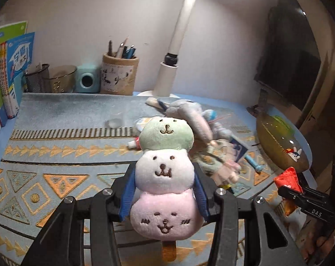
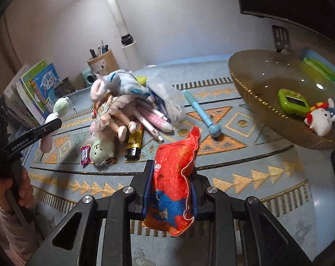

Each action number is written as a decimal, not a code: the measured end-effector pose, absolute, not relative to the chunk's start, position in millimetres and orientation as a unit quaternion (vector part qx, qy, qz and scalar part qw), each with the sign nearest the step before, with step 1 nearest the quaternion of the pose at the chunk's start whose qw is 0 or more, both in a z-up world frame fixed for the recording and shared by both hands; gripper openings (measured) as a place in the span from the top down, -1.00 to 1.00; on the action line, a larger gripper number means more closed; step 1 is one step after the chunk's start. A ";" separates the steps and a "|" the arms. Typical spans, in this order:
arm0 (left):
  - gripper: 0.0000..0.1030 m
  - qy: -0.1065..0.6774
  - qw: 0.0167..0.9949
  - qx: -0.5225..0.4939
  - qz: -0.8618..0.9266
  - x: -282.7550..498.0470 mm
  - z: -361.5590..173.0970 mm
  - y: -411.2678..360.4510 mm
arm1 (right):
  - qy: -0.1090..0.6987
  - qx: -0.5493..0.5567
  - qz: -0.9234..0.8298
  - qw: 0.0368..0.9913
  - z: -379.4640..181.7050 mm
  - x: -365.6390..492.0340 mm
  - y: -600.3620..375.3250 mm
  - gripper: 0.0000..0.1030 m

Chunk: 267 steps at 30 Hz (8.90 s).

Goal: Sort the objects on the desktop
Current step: 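Carry the pouch with the right gripper into the bowl while the left gripper drops the plush there, then grasp the second pink-white-green stacked plush with the left gripper, then grasp the blonde doll with the right gripper while the left gripper holds the plush, then carry the doll with the right gripper into the bowl while the left gripper drops the plush there, then grasp the red toothpaste tube with the left gripper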

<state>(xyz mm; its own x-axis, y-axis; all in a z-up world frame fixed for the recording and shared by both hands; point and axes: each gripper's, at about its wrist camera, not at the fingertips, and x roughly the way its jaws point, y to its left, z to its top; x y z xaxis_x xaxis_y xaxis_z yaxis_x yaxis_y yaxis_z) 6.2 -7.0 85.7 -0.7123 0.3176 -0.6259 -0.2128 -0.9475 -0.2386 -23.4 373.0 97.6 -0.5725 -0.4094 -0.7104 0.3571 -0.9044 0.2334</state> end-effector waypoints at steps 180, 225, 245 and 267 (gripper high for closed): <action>-0.16 -0.099 0.073 -0.418 0.900 -12.2 15.1 -24.7 | 0.097 0.426 -0.860 0.264 73.7 -59.7 314.1 0.01; -0.08 0.027 0.353 -0.363 0.862 -103.2 99.7 311.4 | -0.129 0.364 -0.919 0.075 135.0 -155.5 555.0 0.29; -0.42 -0.091 0.316 -0.359 0.873 -58.4 116.8 177.4 | -0.135 0.309 -0.934 0.119 166.5 -91.5 528.6 -0.39; -0.42 -0.079 0.078 -0.462 0.880 -117.7 32.2 -28.8 | -0.003 0.381 -0.882 0.277 86.1 -70.6 347.0 -0.58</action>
